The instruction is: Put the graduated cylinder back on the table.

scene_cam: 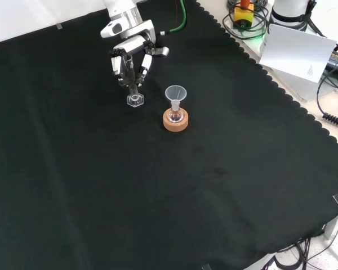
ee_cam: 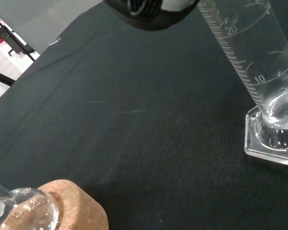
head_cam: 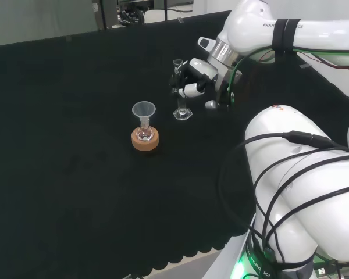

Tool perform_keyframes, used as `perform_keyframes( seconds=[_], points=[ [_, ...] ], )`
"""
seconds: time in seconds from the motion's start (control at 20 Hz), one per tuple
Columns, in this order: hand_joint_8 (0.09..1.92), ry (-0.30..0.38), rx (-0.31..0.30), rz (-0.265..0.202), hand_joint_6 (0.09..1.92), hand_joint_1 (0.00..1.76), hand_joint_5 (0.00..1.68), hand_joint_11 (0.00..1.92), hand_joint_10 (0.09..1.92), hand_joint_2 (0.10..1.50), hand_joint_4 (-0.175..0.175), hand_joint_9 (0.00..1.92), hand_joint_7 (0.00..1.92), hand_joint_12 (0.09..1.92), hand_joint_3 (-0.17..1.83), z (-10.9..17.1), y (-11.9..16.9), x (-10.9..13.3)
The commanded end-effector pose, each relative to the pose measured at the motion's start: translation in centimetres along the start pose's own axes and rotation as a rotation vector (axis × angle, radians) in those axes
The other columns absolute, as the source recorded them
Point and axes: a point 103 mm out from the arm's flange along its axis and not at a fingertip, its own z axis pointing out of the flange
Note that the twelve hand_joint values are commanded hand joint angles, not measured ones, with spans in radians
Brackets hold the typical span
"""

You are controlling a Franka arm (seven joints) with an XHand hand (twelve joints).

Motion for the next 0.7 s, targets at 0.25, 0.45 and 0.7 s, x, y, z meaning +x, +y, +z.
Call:
perform_keyframes(
  seconds=[0.25, 0.45, 0.7],
  points=[
    [0.98, 0.013, -0.001, -0.004, 0.98, 1.26, 0.98, 1.21, 0.19, 1.1, -0.175, 1.36, 1.01, 0.85, 0.0, -0.27, -0.07, -0.12],
    [0.58, 0.001, 0.004, -0.015, 0.91, 1.14, 1.04, 1.16, 0.12, 1.09, -0.06, 1.37, 1.08, 0.88, 0.0, -0.49, -0.14, -0.12],
    [0.5, -0.012, 0.021, -0.019, 0.89, 1.11, 1.05, 1.1, 0.09, 1.08, 0.004, 1.35, 1.07, 0.9, 0.0, -0.36, -0.25, -0.13]
  ],
)
